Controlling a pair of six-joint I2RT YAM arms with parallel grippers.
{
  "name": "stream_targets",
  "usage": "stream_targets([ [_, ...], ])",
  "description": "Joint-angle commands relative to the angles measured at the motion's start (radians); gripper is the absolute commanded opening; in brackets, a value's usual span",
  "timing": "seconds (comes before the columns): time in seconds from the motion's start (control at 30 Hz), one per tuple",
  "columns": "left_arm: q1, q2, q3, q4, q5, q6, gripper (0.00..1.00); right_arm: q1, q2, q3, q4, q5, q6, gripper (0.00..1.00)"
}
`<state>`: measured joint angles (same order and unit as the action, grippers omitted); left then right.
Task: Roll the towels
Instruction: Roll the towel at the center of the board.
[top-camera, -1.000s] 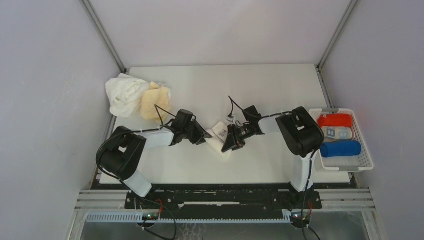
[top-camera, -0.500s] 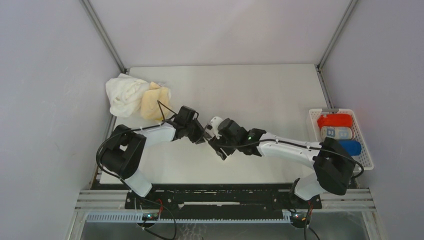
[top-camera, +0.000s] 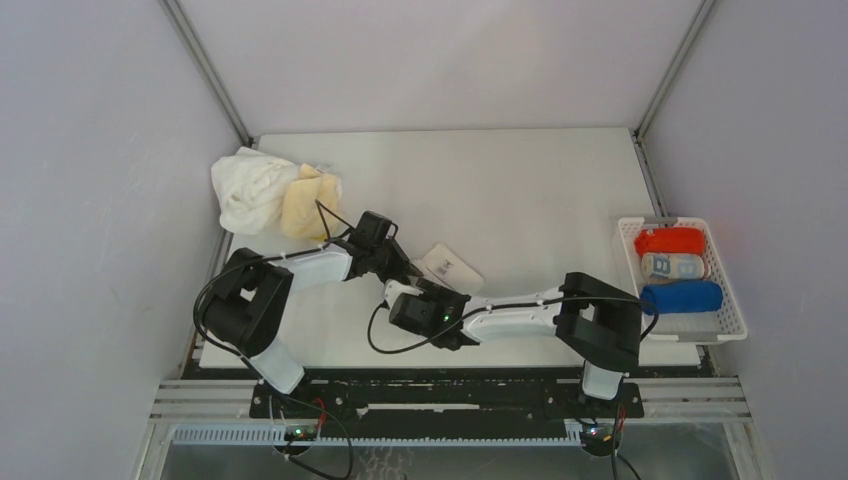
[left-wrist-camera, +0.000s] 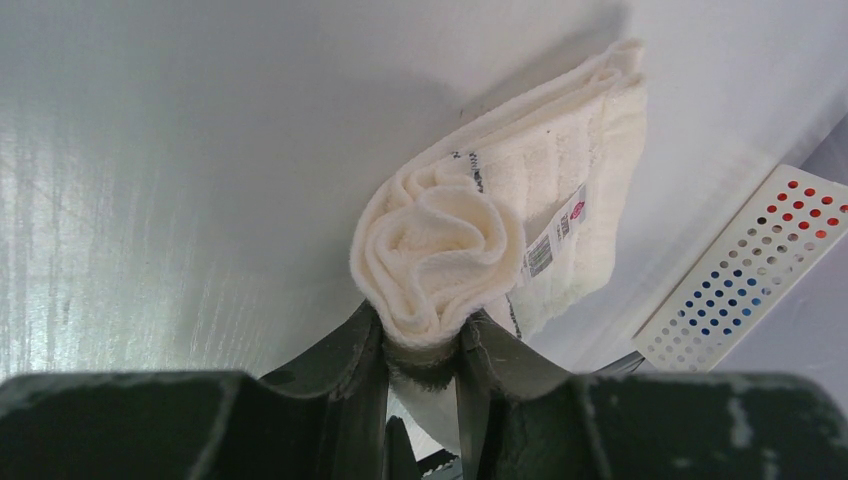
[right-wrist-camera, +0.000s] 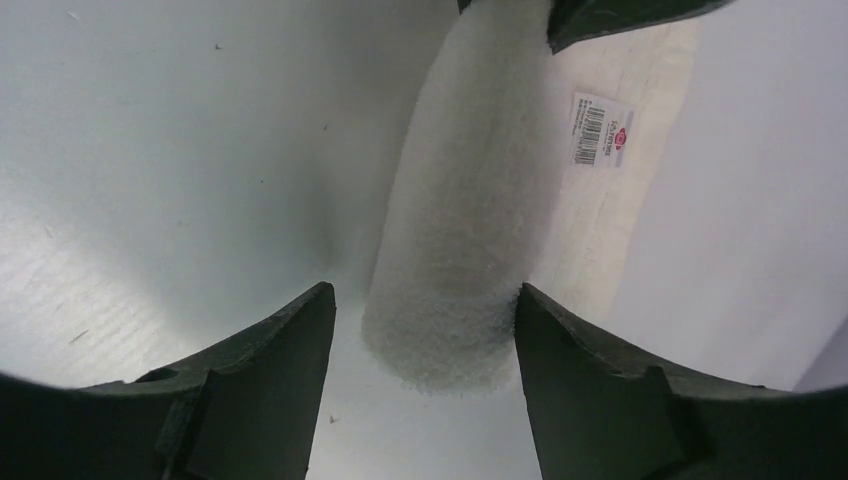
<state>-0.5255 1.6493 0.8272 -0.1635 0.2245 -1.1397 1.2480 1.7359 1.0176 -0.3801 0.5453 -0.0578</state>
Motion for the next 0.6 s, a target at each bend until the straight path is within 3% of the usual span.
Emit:
stream_targets([
  [0.0,-0.008,0.020,0.015,-0.070,-0.012,0.036,0.30,0.044,0.054,0.047,0.015,0.171,-0.037,0.64],
  [0.3,-0.008,0.022,0.012,-0.061,0.000,0.032,0.31,0.081,0.180,0.062,-0.001,0.237,-0.073,0.53],
  [0.4,-0.008,0.009,0.003,-0.052,0.008,0.027,0.33,0.052,0.150,0.047,0.010,0.135,-0.062,0.42],
  [0.57,0.001,-0.024,-0.022,-0.007,0.055,0.007,0.52,-0.051,0.072,0.005,0.045,-0.142,-0.058,0.37],
])
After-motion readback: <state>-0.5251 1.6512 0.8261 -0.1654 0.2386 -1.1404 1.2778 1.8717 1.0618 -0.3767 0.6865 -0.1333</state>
